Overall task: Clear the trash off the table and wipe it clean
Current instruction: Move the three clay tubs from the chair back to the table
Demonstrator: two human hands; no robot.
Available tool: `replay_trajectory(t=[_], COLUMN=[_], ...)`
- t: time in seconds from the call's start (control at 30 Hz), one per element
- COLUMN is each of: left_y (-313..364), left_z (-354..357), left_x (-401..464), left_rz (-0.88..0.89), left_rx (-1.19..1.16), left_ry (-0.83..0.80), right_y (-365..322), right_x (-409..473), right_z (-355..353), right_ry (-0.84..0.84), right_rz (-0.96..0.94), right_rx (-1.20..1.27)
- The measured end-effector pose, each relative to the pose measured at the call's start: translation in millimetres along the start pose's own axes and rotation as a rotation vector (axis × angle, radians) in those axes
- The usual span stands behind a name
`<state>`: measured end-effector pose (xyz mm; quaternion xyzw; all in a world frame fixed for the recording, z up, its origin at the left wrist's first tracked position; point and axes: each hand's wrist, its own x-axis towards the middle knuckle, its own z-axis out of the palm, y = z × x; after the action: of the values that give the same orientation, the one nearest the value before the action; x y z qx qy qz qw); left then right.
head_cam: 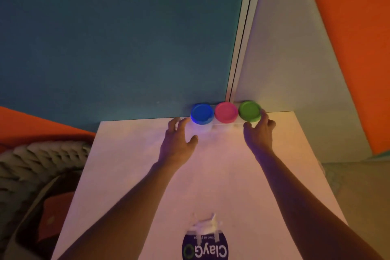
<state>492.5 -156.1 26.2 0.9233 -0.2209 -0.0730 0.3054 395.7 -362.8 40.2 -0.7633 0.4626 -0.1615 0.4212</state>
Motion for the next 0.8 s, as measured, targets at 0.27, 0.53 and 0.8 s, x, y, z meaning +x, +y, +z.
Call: replay_trajectory(t=[0.27,0.53,0.8], left_y=[11,-16,-68], left_z=[-66,-114,-136], left_x=[-92,-201,-320], left_rz=[0.034,-0.032,-0.104], left_rx=[0.042,0.049,0.073], left_ry=[0.006,0.012,-0.031], right_y=[-31,-22,8], right_x=[-122,-253,-361], right_z=[-18,-7,12], right_ry=[-0.197,-0.405,-0.537], right_rz=[-0.296,-0.415,-0.422], right_rx=[-0.094,-0.229,-0.342])
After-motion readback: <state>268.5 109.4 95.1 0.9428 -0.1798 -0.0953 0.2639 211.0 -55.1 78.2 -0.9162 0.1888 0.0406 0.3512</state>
